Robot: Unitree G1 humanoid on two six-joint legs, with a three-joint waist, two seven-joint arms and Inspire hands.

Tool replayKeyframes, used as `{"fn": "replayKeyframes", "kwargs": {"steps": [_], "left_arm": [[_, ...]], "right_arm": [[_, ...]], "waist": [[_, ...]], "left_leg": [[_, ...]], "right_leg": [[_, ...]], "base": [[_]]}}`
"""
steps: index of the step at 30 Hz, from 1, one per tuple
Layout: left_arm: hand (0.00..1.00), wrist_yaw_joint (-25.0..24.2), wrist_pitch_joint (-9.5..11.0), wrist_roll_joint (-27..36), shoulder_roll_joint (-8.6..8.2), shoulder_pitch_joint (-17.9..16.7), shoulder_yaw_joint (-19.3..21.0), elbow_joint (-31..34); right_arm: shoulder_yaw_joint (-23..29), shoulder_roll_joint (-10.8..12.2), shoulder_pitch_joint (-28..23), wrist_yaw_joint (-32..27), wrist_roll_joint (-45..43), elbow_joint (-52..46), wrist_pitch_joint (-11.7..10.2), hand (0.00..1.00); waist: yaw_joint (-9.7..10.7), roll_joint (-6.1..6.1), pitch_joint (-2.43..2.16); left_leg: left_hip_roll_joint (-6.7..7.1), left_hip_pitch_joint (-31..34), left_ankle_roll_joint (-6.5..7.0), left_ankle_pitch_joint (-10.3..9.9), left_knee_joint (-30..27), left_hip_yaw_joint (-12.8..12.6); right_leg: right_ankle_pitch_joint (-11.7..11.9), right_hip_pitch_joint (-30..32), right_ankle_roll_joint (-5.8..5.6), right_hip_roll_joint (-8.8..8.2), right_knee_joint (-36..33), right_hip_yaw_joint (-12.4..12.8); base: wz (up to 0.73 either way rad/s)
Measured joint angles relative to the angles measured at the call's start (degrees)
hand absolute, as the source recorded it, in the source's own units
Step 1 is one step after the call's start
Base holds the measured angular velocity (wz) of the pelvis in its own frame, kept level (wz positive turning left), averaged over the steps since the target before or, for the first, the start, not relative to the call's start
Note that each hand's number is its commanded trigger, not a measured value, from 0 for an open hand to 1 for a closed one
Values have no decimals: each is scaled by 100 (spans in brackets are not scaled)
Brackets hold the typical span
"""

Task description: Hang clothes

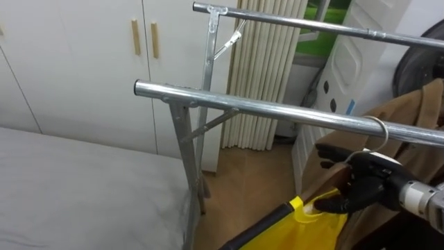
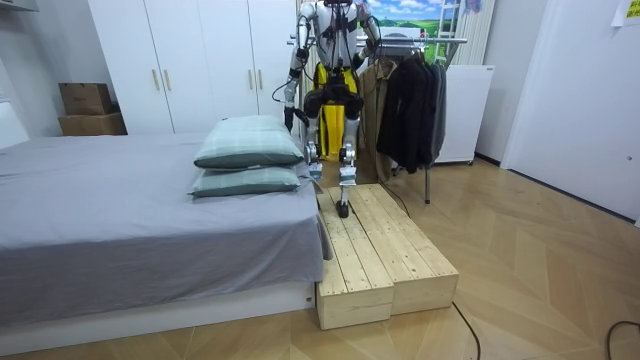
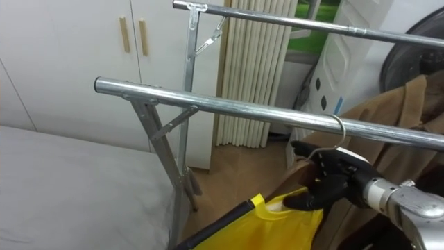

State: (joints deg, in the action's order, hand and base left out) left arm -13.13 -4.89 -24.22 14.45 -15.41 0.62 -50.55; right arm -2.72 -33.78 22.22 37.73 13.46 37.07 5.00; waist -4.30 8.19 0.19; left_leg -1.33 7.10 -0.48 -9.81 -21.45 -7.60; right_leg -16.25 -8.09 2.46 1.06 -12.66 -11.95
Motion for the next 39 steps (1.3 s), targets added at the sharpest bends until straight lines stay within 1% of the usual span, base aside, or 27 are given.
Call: {"fn": "replayKeyframes", "kwargs": {"steps": [8,11,14,16,18,21,24,26,30,39], "left_arm": [[0,4,-8,-18,6,-7,-26,-3],[0,0,-8,-16,5,-4,-27,-2],[0,-2,-7,-16,4,-4,-27,-4],[0,-2,-1,-7,-3,-3,-31,-4],[0,-2,14,-2,-4,-2,-32,-4],[0,-2,23,2,-4,-7,-31,-15],[0,-2,23,-5,-5,-20,-30,-15],[0,-2,21,-7,-5,-61,-30,-15],[0,11,5,-8,-3,-138,-30,-13],[0,21,-9,-3,-3,-215,-30,-13]], "right_arm": [[-18,0,-5,219,9,2,8,0],[-15,12,-85,253,255,6,9,0],[-15,16,-165,375,446,6,11,0],[-15,16,-227,474,580,1,11,0],[-14,16,-312,493,679,-86,11,0],[-12,15,-423,557,763,-248,11,0],[24,15,-426,659,880,-395,27,0],[27,15,-426,737,899,-615,39,0],[41,15,-426,907,955,-790,59,0],[191,14,-439,977,1175,-910,71,0]], "waist": [[-17,9,5],[-5,5,6],[-29,-11,18],[-38,-38,37],[-31,-51,46],[-28,-57,48],[45,-57,40],[80,-54,19],[81,-12,-50],[100,-12,-43]], "left_leg": [[-2,-31,-5,-4,28,-19],[-2,-36,-7,-9,22,-25],[-8,-38,-8,-11,19,-34],[-14,-40,-9,-13,18,-35],[-15,-39,-9,-13,19,-28],[-20,-38,-9,-13,22,-36],[-18,-24,-9,-13,38,-36],[-12,-30,-9,-13,55,-36],[3,-154,-12,-9,169,-57],[8,-312,-24,-2,279,-131]], "right_leg": [[0,-8,0,-2,-4,17],[1,-15,2,-2,-4,43],[1,-12,2,-2,-3,64],[1,-6,2,-2,-1,81],[1,1,2,-2,-1,82],[-2,6,-2,-2,1,80],[-3,23,-4,-2,2,77],[-3,22,-5,-5,3,74],[-2,-25,-3,-24,4,52],[-1,-111,-2,-57,15,34]], "base": [[0],[0],[-4],[-5],[-2],[0],[0],[0],[-2],[-4]]}}
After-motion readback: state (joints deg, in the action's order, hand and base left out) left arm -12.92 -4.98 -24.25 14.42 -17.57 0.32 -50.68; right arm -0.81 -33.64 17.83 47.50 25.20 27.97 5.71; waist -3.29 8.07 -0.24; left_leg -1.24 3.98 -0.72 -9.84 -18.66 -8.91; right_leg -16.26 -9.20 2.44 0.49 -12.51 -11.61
